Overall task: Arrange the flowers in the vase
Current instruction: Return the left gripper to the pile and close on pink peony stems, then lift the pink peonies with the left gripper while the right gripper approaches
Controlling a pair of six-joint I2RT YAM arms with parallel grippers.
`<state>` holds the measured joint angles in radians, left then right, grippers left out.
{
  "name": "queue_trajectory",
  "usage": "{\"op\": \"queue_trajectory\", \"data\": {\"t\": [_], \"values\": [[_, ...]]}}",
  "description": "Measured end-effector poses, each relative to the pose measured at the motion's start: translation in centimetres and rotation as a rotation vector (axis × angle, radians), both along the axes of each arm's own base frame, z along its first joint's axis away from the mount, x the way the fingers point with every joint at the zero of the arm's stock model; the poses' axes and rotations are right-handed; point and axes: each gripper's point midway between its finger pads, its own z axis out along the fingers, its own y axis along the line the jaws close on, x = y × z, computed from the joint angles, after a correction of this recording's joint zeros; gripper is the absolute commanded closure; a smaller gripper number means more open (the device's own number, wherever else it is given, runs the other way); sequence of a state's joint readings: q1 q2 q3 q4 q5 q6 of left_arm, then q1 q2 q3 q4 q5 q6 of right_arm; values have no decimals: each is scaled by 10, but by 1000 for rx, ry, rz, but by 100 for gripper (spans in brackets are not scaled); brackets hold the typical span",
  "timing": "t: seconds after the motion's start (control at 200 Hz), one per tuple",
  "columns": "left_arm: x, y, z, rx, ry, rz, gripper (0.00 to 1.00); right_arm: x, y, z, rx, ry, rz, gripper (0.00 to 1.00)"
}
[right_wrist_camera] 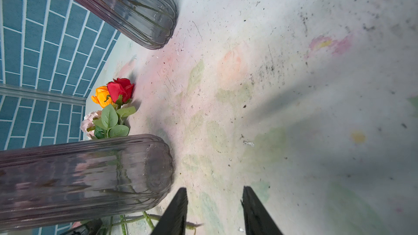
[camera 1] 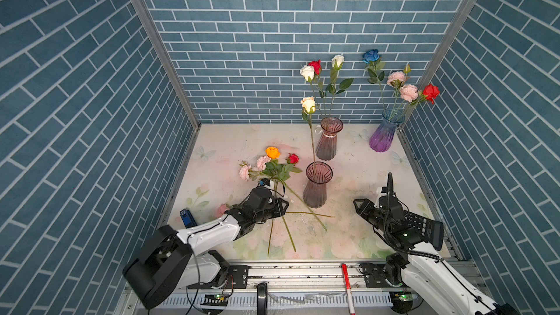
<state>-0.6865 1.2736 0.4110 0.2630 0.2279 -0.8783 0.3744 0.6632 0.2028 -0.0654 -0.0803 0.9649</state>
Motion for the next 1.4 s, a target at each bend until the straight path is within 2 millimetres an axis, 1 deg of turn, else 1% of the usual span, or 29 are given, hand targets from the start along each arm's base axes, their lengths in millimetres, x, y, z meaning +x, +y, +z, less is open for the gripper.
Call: {"op": "queue_trajectory", "data": {"t": [0.085,0.2,0.42,0.55,0.595,0.645,0.68,0.72,0.85,0.92,0.985,1.025,1.12,1.19,1.261,1.266,1.321,1.401], "values": [[3,-7,-2,-43,29,13,59,0,0,0,0,1,0,58],[19,-20,-9,-63,70,49,57,0,0,0,0,0,0,58],[46,-40,-18,-80,96,79,57,1,0,1,3,-3,-2,58],[58,-46,-31,-100,115,109,59,1,1,2,13,-3,6,58],[62,-46,-34,-113,117,118,63,0,1,2,15,-2,8,58],[68,-48,-35,-138,118,138,74,0,2,2,18,-1,10,58],[72,-48,-37,-148,120,149,83,0,2,2,20,0,11,58],[74,-47,-41,-154,126,160,90,0,2,2,22,0,12,58],[79,-42,-44,-198,141,202,100,1,1,3,29,-1,11,58],[78,-39,-39,-207,136,211,100,2,1,4,32,-5,10,58],[77,-36,-28,-213,118,212,100,2,1,4,35,-6,10,58],[76,-34,-18,-217,101,213,100,2,1,5,37,-8,10,58],[76,-28,17,-222,31,205,100,3,1,5,39,-10,10,58],[74,-22,47,-219,-35,195,100,3,1,6,40,-11,10,58],[70,-14,83,-206,-108,183,100,3,1,8,44,-19,11,58],[70,-13,88,-204,-121,181,100,3,1,8,44,-19,11,58],[67,-6,118,-189,-183,179,100,3,2,11,50,-30,13,57],[59,10,170,-171,-299,181,100,2,3,17,66,-51,25,58]]}}
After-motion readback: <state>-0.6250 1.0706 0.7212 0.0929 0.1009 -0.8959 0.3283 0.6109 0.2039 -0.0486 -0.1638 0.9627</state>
